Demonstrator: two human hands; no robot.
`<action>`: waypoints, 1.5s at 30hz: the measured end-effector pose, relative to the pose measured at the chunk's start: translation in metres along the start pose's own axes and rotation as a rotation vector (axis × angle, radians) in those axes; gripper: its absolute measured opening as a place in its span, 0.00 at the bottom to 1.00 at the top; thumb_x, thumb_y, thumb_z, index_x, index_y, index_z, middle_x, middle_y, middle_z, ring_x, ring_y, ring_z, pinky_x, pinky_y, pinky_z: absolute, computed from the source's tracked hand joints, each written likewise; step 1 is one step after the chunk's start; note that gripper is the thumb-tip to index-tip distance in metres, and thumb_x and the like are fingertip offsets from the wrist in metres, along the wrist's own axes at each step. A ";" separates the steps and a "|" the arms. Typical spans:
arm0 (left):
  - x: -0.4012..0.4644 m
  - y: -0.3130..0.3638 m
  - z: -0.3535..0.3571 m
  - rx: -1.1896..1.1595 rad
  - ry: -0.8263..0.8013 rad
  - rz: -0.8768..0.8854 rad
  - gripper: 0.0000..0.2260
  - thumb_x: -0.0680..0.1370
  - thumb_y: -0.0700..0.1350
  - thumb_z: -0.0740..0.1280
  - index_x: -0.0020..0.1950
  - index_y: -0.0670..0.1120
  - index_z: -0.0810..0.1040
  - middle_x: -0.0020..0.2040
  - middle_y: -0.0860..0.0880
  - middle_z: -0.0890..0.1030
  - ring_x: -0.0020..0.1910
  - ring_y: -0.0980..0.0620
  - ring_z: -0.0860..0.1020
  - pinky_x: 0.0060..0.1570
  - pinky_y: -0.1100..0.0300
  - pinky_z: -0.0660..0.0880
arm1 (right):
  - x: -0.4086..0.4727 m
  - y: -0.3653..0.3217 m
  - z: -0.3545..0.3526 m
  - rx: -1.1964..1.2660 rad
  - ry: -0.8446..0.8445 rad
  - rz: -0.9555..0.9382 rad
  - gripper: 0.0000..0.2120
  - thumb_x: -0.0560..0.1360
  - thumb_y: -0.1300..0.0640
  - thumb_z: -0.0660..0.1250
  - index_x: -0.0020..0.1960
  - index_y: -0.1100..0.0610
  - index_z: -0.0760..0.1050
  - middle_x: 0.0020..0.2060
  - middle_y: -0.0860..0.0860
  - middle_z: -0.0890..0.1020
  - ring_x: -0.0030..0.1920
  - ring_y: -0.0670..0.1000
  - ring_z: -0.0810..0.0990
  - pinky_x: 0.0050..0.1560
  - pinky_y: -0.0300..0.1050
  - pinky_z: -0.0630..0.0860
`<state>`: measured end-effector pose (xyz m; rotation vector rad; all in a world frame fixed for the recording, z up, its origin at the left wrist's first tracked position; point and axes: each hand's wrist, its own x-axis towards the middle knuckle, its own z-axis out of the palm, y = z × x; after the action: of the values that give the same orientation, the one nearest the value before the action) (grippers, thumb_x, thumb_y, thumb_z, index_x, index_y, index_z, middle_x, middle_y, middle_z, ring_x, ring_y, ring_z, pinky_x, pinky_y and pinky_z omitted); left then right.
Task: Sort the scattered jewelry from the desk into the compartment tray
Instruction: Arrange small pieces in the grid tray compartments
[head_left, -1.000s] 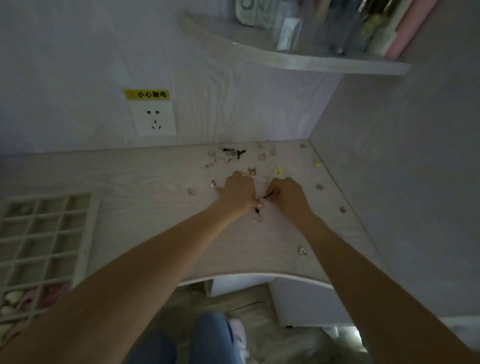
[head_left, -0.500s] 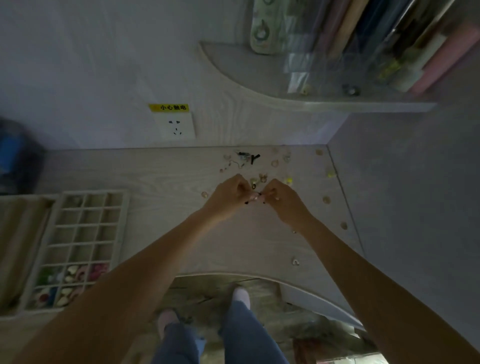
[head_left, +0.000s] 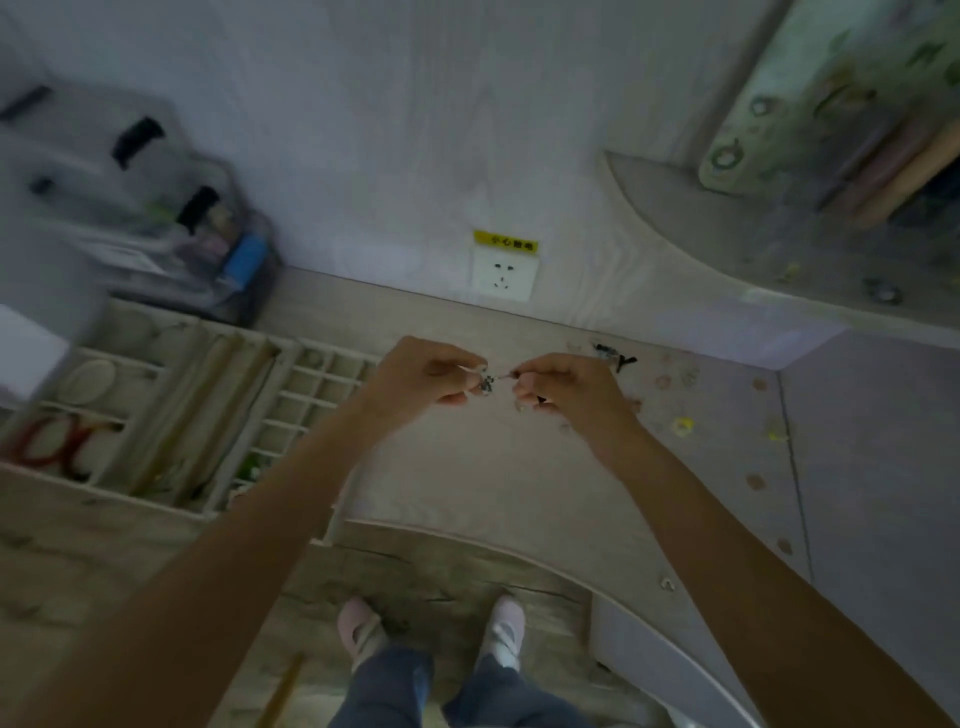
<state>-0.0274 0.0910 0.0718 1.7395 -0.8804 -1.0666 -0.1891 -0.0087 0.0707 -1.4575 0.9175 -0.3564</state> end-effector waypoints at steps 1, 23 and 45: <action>-0.006 -0.004 -0.016 0.014 0.021 -0.008 0.14 0.74 0.31 0.67 0.59 0.36 0.77 0.44 0.41 0.82 0.32 0.61 0.81 0.36 0.70 0.78 | 0.004 -0.004 0.015 -0.021 -0.032 -0.009 0.06 0.76 0.67 0.64 0.49 0.63 0.79 0.35 0.51 0.81 0.31 0.38 0.80 0.36 0.30 0.76; -0.039 -0.085 -0.198 0.377 0.059 0.066 0.07 0.72 0.35 0.71 0.49 0.39 0.83 0.40 0.47 0.83 0.35 0.66 0.80 0.38 0.76 0.73 | 0.042 -0.011 0.207 -0.079 -0.051 0.080 0.08 0.73 0.73 0.65 0.50 0.70 0.79 0.29 0.55 0.81 0.24 0.42 0.77 0.30 0.32 0.73; -0.042 -0.156 -0.207 0.642 0.092 0.059 0.03 0.73 0.42 0.72 0.44 0.45 0.81 0.39 0.52 0.78 0.37 0.59 0.74 0.35 0.76 0.66 | 0.058 0.026 0.249 -0.651 -0.090 0.016 0.06 0.74 0.63 0.67 0.47 0.61 0.83 0.45 0.56 0.84 0.46 0.51 0.81 0.47 0.33 0.73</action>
<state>0.1648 0.2488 -0.0123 2.2417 -1.3005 -0.6917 0.0164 0.1255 -0.0066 -2.0367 1.0214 0.0350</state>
